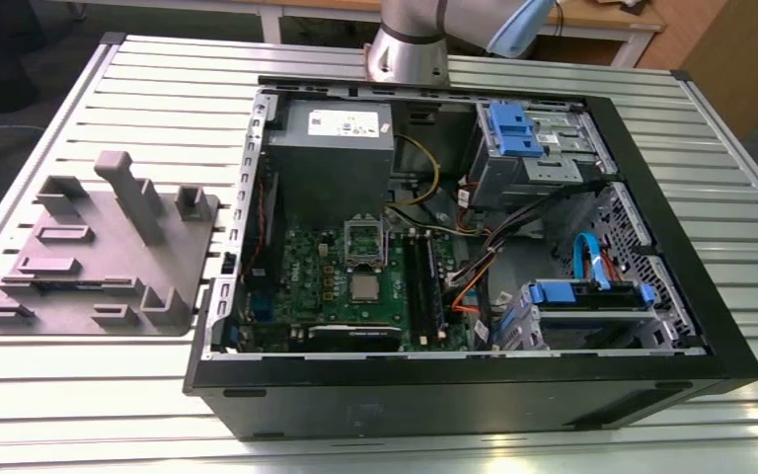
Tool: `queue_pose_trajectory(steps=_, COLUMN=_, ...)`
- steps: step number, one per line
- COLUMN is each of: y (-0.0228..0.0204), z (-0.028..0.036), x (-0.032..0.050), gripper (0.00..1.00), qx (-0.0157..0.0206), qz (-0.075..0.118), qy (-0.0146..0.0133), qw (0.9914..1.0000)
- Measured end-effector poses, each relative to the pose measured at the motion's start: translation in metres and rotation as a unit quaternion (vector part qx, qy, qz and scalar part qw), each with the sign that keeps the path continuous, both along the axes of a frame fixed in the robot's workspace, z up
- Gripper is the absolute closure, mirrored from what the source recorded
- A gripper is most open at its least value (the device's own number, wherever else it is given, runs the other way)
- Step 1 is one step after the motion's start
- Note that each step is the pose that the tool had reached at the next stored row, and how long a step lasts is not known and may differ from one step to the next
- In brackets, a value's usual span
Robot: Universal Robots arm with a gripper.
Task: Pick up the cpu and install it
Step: 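Close the cpu cover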
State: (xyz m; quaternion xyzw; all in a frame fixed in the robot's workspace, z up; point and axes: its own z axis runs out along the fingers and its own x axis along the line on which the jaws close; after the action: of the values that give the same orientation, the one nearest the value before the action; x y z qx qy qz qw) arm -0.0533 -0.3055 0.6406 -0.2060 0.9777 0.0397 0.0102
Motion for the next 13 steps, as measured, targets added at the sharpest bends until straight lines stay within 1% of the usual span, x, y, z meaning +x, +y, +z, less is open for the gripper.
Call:
queue_pose_trajectory(steps=8, y=-0.0072, z=-0.0145, x=-0.0077, gripper=0.89, qx=0.0000, qz=-0.008, qy=0.0000, qw=0.99997)
queue_pose_trajectory(steps=9, y=-0.0096, z=-0.0194, x=-0.0103, gripper=0.89, qx=0.0000, qz=-0.011, qy=0.0000, qw=0.99994)
queue_pose_trajectory(steps=13, y=-0.0134, z=-0.0270, x=-0.0143, gripper=0.89, qx=0.0000, qz=-0.015, qy=0.0000, qw=0.99988)
